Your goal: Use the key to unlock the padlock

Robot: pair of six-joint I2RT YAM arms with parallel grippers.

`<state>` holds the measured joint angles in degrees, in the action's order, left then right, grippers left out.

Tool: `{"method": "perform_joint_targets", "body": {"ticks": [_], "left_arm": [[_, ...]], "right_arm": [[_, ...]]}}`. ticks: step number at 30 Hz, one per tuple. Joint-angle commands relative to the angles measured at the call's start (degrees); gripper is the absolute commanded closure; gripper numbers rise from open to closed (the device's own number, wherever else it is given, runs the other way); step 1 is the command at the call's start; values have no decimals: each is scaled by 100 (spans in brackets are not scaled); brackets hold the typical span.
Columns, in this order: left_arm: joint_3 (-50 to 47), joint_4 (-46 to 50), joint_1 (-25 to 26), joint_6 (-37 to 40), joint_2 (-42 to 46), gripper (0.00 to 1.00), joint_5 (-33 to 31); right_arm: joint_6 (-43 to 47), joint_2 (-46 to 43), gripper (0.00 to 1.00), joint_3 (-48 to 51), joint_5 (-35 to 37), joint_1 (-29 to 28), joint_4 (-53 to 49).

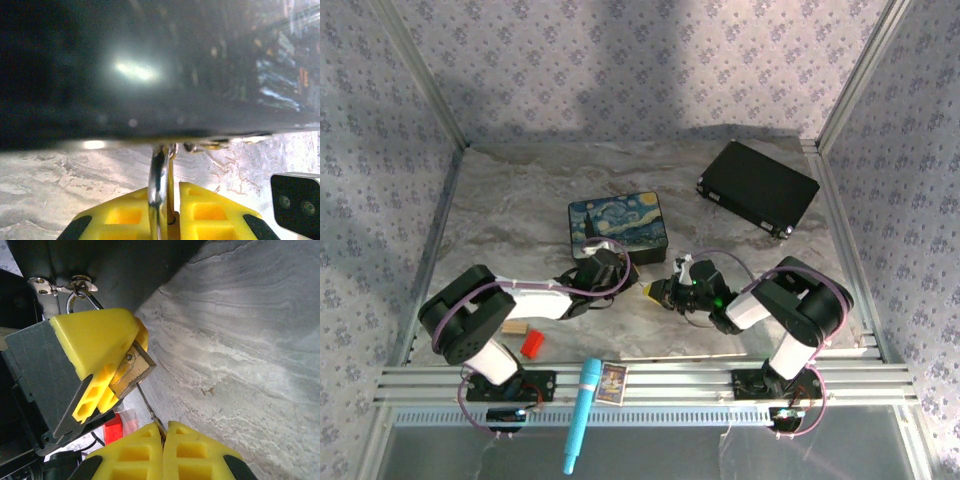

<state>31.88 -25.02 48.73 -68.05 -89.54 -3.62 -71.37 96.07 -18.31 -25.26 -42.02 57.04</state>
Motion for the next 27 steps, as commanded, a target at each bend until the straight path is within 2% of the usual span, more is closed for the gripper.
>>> {"method": "perform_joint_targets", "body": {"ticks": [1, 17, 27], "left_arm": [[152, -263, -48, -28, 235, 100, 69], [-4, -459, -54, -215, 154, 100, 162], [-129, -573, -43, -330, 281, 100, 265]], "right_arm": [[-23, 212, 100, -38, 76, -55, 161], [46, 252, 100, -271, -26, -59, 306], [-26, 381, 100, -297, -150, 46, 987]]}}
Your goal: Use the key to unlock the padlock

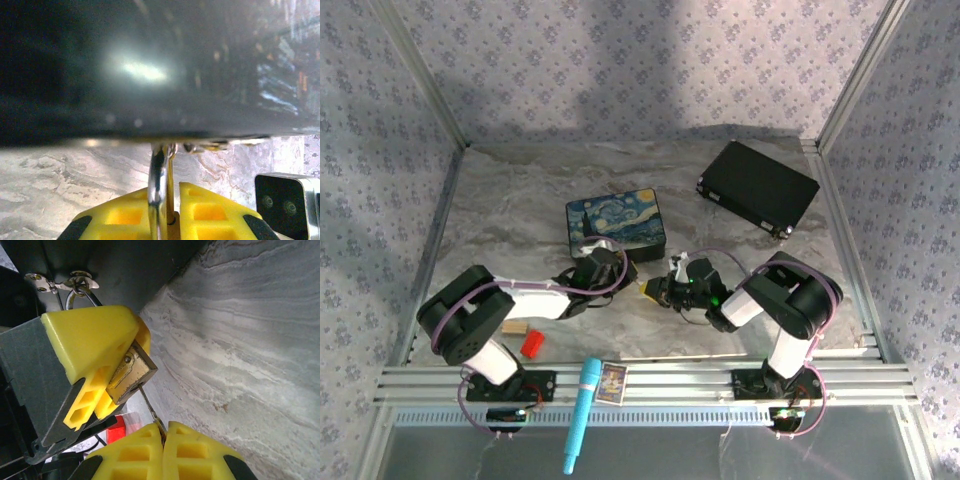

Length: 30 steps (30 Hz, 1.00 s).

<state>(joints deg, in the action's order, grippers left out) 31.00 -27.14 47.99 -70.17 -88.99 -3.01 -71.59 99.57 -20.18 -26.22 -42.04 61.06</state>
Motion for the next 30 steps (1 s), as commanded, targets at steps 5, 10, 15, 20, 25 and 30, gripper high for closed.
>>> {"method": "perform_joint_targets", "body": {"ticks": [5, 10, 15, 20, 25, 30], "left_arm": [[-103, -421, 30, -170, 251, 100, 208], [-77, -513, 33, -190, 319, 100, 311], [-112, -526, 34, -195, 495, 100, 324], [-101, -508, 31, -163, 583, 100, 353], [-88, -618, 44, -215, 614, 100, 454], [-60, -702, 44, -195, 609, 100, 533]], "right_arm": [[-91, 20, 100, -112, -240, 185, 739], [-370, 445, 100, -346, -771, 302, 1230], [-734, 819, 100, -501, -1086, 437, 1731], [-891, 989, 100, -602, -1332, 588, 1787], [-1015, 1154, 100, -668, -1478, 652, 1813], [-1131, 1267, 100, -754, -1541, 655, 1827]]}}
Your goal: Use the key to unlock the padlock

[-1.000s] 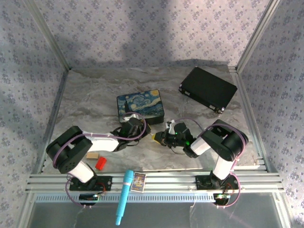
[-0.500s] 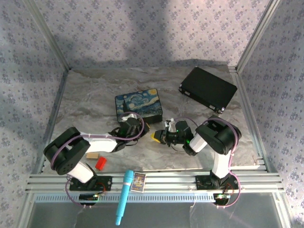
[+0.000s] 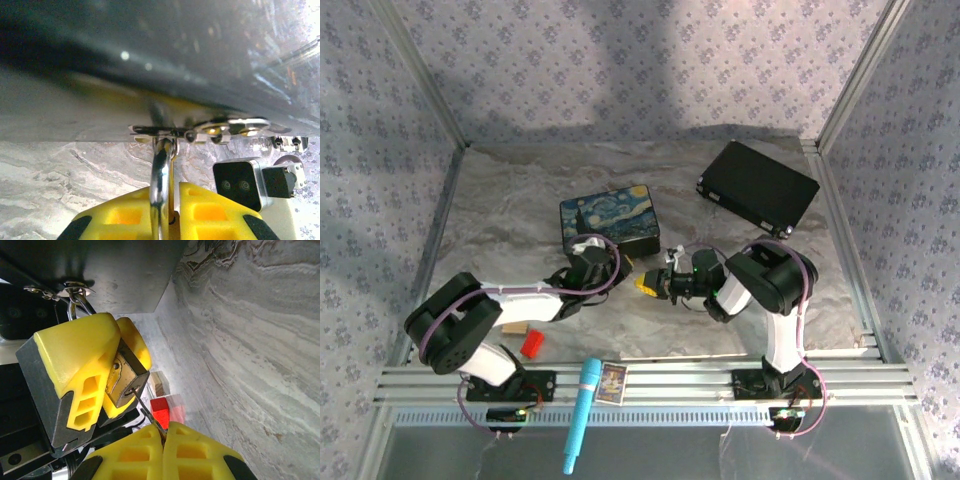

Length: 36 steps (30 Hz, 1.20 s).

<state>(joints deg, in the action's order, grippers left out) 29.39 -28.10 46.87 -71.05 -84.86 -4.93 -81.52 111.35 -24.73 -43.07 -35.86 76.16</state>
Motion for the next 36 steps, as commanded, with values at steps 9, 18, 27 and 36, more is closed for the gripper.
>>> {"method": "perform_joint_targets", "body": {"ticks": [9, 18, 27, 36], "left_arm": [[-58, -1081, 173, -19, 144, 100, 847], [58, -1179, 178, 64, 85, 100, 1070], [6, -1394, 180, 185, 30, 100, 1159], [32, -1664, 179, 240, -90, 100, 1358]], "right_arm": [[-446, 141, 100, -549, -353, 208, 319], [-537, 379, 100, -829, -674, 293, 320], [-592, 368, 100, -936, -930, 488, 318], [-690, 571, 100, -1139, -1138, 587, 312]]}}
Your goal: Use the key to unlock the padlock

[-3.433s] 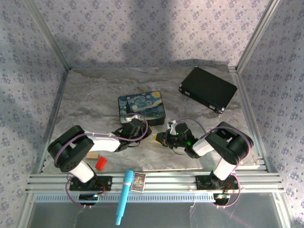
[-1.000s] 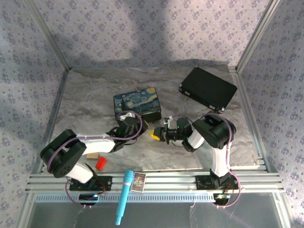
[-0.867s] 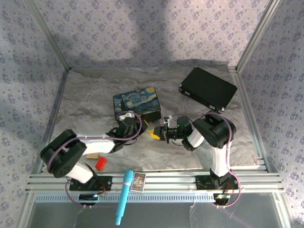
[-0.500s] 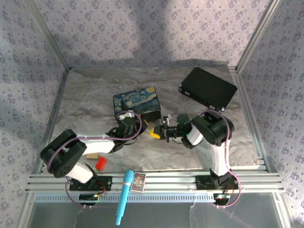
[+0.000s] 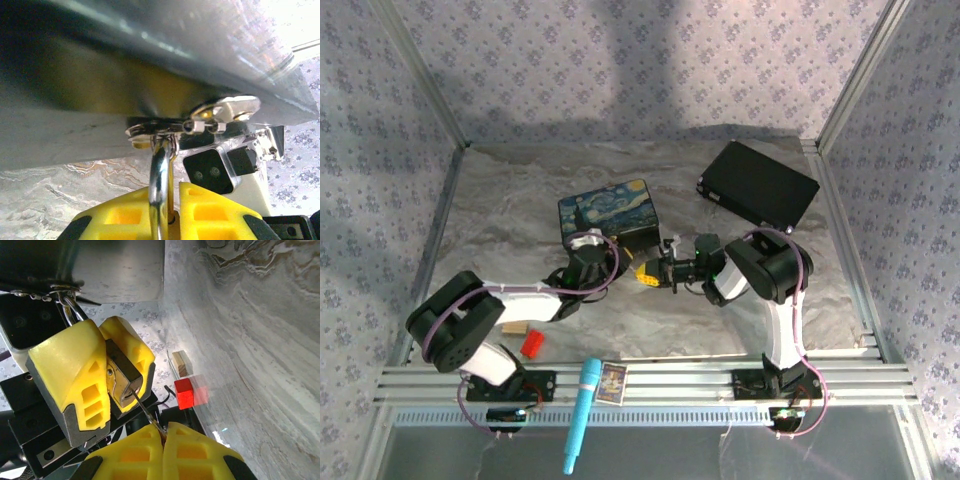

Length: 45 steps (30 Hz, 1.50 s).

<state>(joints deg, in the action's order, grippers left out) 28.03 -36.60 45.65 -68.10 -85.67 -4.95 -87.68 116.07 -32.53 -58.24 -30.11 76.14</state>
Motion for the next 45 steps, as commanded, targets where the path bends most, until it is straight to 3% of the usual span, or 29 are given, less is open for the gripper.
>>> {"method": "perform_joint_targets", "body": {"ticks": [1, 8, 19, 30, 37, 45], "left_arm": [[176, -805, 300, -46, -11, 100, 1382], [154, -802, 326, -59, -82, 100, 1400], [526, 221, 471, 59, -95, 100, 1215], [651, 448, 482, -54, -387, 98, 1171], [634, 630, 488, -80, -392, 100, 1084], [528, 538, 453, -107, -395, 100, 1013]], "right_arm": [[-38, 100, 100, -351, 388, 22, 318], [-76, 0, 100, -409, 482, 1, 314], [20, -277, 100, 20, 1444, -169, 307], [525, -313, 100, 204, 2062, -508, -41], [1036, -606, 60, 337, 2266, -610, -677], [2111, -1642, 55, 700, 2781, -639, -2436]]}}
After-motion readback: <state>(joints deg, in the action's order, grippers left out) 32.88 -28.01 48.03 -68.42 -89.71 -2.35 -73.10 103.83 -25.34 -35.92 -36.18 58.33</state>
